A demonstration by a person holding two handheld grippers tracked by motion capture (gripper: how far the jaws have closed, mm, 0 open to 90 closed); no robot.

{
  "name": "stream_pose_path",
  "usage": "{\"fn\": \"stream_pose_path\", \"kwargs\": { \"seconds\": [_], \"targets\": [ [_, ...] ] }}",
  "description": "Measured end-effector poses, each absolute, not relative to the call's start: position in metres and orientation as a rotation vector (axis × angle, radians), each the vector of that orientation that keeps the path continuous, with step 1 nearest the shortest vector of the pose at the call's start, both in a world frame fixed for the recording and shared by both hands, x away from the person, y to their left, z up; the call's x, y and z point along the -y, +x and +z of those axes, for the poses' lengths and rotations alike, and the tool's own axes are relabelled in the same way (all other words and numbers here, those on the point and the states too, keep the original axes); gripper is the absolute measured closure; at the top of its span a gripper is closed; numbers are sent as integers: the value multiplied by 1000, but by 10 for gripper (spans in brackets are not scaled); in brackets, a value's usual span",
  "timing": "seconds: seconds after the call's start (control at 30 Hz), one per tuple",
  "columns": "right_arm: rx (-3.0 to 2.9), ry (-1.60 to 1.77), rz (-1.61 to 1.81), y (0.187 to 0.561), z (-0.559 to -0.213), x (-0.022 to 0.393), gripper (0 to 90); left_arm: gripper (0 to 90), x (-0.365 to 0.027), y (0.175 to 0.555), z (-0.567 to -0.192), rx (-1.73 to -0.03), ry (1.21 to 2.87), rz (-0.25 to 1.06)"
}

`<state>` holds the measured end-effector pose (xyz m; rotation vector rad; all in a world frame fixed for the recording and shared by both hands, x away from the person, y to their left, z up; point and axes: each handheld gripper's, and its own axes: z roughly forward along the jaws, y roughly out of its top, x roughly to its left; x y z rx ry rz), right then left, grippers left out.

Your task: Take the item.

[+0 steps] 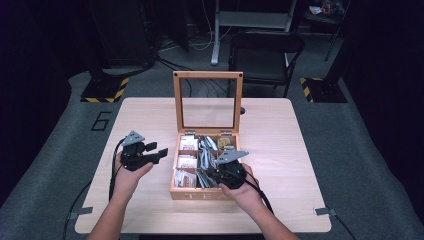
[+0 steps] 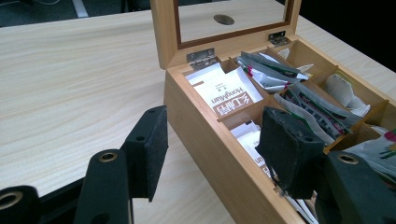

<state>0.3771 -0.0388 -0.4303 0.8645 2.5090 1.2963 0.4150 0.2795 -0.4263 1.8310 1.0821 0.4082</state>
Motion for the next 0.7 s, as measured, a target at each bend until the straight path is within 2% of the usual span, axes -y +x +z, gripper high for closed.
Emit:
{"fn": "stream_pose_path", "kwargs": {
  "seconds": [0.7],
  "targets": [
    [-2404, 863, 1384, 371, -390, 64, 897, 423, -280, 414, -426, -1086, 1830, 406]
  ]
}}
